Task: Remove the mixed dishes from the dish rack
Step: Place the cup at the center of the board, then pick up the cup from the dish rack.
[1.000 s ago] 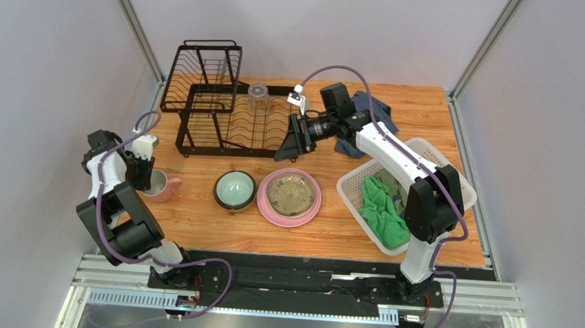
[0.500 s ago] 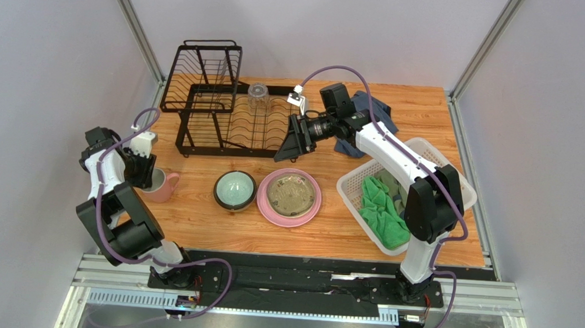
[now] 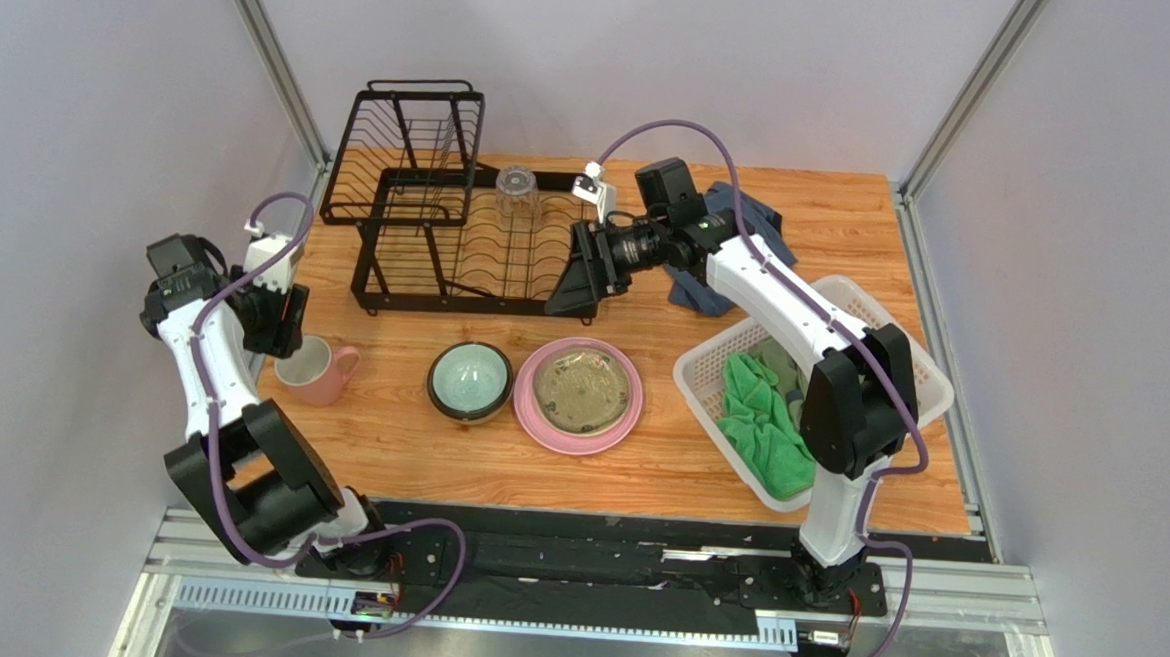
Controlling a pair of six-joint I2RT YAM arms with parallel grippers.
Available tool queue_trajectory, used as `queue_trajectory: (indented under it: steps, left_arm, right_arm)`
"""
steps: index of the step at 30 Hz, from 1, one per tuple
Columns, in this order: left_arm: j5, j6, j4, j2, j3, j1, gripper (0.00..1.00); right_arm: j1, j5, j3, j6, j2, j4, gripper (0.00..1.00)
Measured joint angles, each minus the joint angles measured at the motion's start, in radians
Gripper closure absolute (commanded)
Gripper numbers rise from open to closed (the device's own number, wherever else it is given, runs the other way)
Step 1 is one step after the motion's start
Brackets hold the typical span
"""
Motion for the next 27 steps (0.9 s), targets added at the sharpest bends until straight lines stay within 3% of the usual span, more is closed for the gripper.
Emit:
queue_trajectory:
  steps: [2, 3, 6, 15, 27]
  left_arm:
    - [0.02, -0.007, -0.005, -0.036, 0.024, 0.0, 0.32]
    - [0.029, -0.009, -0.005, -0.052, 0.033, 0.0, 0.32]
    - [0.064, -0.02, -0.003, -0.113, 0.051, 0.001, 0.27]
    - [0.161, -0.049, 0.016, -0.256, 0.042, 0.001, 0.11]
    - [0.261, -0.085, 0.085, -0.346, -0.015, 0.002, 0.08]
  right_arm:
    - [0.0, 0.046, 0.032, -0.013, 0.018, -0.01, 0.24]
    - [0.0, 0.072, 0.048, -0.02, 0.028, -0.015, 0.15]
    - [0.0, 0.17, 0.11, -0.044, 0.064, -0.036, 0.08]
    - [0.0, 0.471, 0.389, -0.169, 0.221, -0.063, 0.0]
    - [0.0, 0.706, 0.512, -0.433, 0.418, 0.094, 0.0]
